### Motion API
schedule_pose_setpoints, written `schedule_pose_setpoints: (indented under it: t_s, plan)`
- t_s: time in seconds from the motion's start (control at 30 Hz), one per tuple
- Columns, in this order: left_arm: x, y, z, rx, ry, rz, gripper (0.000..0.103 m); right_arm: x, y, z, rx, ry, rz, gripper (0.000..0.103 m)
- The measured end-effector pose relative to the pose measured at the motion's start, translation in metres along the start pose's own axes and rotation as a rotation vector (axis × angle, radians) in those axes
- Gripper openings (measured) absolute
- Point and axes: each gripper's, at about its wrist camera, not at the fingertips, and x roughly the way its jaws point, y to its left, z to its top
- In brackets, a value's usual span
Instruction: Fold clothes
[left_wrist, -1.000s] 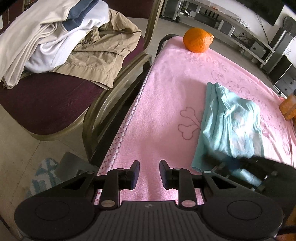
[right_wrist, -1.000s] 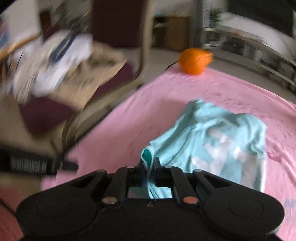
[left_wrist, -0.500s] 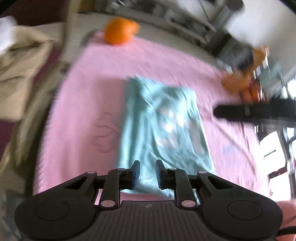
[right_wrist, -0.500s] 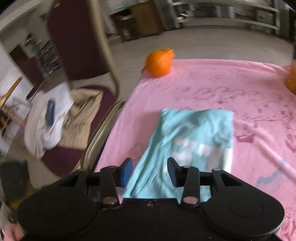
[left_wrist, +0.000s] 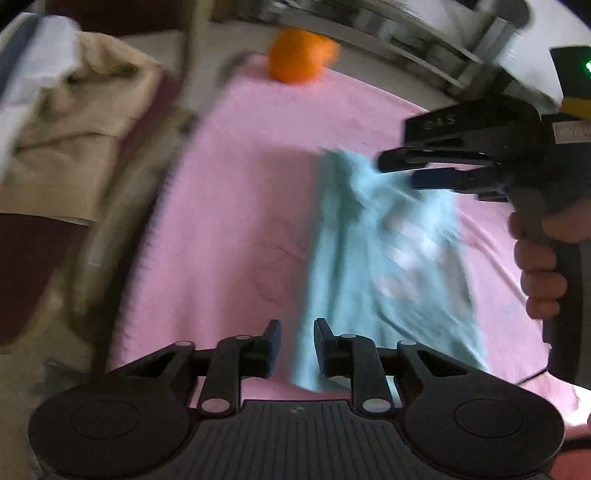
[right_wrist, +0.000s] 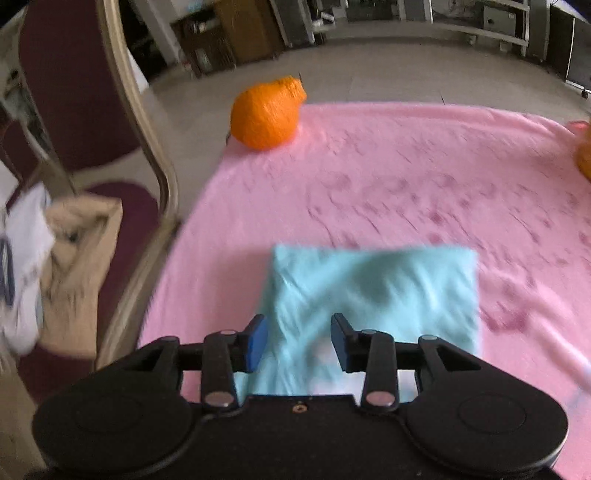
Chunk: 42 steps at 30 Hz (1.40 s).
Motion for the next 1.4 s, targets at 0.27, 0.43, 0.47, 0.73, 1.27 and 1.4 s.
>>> schedule_pose_setpoints:
  t_s: [0.27,0.43,0.47,0.73,1.27,1.4]
  plan:
    - [0.003,-0.004,0.009,-0.034,0.028,0.003,0.023,0.051,0.005,0.019,0.063,-0.003,0.007,0.037]
    - [0.003,-0.005,0.009,-0.035,0.04,-0.005,0.023,0.069,0.009,0.015,0.03,0.003,-0.057,0.006]
    - [0.003,-0.004,0.009,-0.038,0.041,-0.005,0.023,0.069,0.009,0.014,0.019,-0.006,-0.074,0.006]
    - [0.006,-0.002,0.008,-0.047,0.045,0.008,0.024,0.045,0.022,0.01,-0.072,-0.168,-0.03,0.008]
    - [-0.002,-0.003,0.001,-0.007,-0.051,0.01,0.017,-0.127,-0.07,-0.021,0.087,-0.046,0.072,0.063]
    - [-0.003,-0.025,-0.009,0.07,-0.061,-0.104,0.017,-0.154,-0.096,-0.055,0.105,-0.016,0.127,0.068]
